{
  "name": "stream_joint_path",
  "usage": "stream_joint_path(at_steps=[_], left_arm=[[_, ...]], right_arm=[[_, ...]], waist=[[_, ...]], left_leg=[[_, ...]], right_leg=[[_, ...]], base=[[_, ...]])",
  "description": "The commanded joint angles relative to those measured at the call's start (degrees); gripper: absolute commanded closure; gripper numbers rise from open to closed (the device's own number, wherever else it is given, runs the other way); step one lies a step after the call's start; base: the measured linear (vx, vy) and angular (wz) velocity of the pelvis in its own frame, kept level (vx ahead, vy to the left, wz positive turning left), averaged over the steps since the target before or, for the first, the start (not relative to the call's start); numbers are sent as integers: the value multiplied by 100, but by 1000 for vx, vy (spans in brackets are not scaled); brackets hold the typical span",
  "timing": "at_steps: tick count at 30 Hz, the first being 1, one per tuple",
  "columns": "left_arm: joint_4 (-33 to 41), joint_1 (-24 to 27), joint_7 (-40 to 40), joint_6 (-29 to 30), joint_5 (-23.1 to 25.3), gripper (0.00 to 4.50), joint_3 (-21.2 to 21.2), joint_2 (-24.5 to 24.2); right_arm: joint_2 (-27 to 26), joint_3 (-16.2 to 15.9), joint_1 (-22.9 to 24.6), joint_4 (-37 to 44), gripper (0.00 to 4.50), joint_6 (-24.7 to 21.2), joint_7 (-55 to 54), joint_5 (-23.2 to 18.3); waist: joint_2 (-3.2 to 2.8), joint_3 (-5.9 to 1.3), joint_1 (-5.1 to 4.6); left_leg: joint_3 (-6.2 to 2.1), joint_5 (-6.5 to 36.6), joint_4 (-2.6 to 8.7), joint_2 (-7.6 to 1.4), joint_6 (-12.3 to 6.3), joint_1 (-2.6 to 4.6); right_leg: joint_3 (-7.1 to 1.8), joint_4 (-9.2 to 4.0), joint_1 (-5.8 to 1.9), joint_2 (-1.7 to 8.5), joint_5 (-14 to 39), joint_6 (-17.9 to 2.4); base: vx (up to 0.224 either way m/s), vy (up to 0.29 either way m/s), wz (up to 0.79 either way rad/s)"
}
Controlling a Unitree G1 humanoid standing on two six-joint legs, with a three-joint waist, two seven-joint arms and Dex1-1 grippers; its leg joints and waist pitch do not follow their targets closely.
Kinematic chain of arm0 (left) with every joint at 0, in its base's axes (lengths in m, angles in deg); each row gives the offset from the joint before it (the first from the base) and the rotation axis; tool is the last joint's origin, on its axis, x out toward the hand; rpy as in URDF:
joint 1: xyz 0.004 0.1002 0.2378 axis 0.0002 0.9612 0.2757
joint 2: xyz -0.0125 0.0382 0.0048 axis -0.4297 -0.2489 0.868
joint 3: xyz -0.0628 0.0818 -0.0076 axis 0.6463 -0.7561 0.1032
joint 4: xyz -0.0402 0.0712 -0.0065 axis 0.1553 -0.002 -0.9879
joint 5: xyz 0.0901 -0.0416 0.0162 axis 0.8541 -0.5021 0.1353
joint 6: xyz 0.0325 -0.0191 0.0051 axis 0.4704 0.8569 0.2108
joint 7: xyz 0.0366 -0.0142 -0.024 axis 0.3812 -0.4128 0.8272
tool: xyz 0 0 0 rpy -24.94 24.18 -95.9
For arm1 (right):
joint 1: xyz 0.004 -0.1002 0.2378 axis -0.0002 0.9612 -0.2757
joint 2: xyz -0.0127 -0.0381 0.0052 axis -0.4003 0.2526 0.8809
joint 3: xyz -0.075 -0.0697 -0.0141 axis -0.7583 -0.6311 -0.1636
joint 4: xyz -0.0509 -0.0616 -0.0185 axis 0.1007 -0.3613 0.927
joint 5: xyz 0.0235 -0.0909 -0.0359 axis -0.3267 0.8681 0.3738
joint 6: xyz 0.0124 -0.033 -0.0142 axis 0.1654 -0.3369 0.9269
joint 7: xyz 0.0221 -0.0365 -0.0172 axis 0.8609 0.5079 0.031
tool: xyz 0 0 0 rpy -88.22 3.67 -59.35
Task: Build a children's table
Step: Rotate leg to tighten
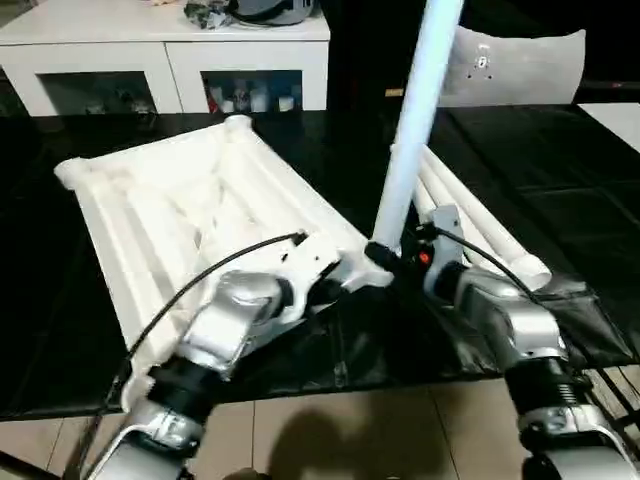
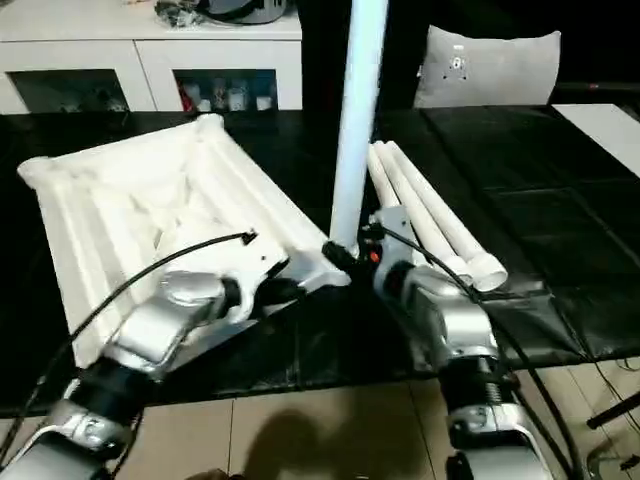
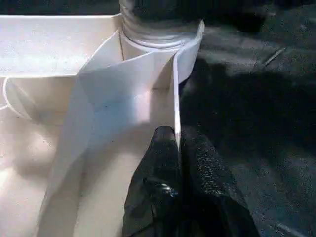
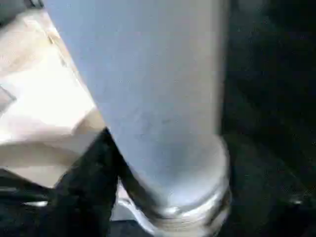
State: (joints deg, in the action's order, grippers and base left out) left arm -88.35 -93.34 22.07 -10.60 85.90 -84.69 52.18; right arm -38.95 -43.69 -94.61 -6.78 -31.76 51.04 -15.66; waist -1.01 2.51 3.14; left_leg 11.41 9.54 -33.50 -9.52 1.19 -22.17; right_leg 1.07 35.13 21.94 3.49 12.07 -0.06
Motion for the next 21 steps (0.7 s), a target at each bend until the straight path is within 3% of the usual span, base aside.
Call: stream_joint_path(at_steps=[1,3,5,9,13,21], left_arm=[[231,-99,-93,-219,-166,450,-143,158],[242,-86,-83,-222,-78,450,-200,55],[225,-75,-100,-275,2,450,-224,-72],[147,-102,-212,-425,55,450,-221,-246],[40,-127,-517,-684,68,450,-285,-511],[152,-22,-1661,-1404,-90,450,-663,-1082]], right_arm=[[-72,-168,68,-105,106,-52,24,99],[-38,-151,108,-45,81,26,69,83],[32,-122,173,39,63,142,189,30],[238,-97,326,259,36,299,579,-80],[671,-66,552,624,3,308,1337,-278],[1382,-214,652,854,3,436,2446,-348]], waist=[[70,-342,72],[40,-342,102],[53,-342,120],[39,-311,158],[36,-305,205],[33,-324,228]], left_leg=[[-181,1097,361,-351,-122,129],[-182,906,354,-351,-238,113],[-178,851,353,-352,-298,106],[-185,1198,390,-372,-193,137],[-193,1391,403,-380,-120,160],[-183,1187,377,-386,-205,145]], right_leg=[[-206,-463,-139,461,806,-1192],[-193,-427,-161,465,463,-1260],[-185,-426,-173,464,351,-1271],[-179,-475,-151,456,897,-1199],[-190,-502,-144,462,1113,-1102],[-184,-454,-154,471,773,-1217]], base=[[0,0,0],[0,0,0],[0,0,0],[0,0,0],[0,0,0],[0,0,0]])
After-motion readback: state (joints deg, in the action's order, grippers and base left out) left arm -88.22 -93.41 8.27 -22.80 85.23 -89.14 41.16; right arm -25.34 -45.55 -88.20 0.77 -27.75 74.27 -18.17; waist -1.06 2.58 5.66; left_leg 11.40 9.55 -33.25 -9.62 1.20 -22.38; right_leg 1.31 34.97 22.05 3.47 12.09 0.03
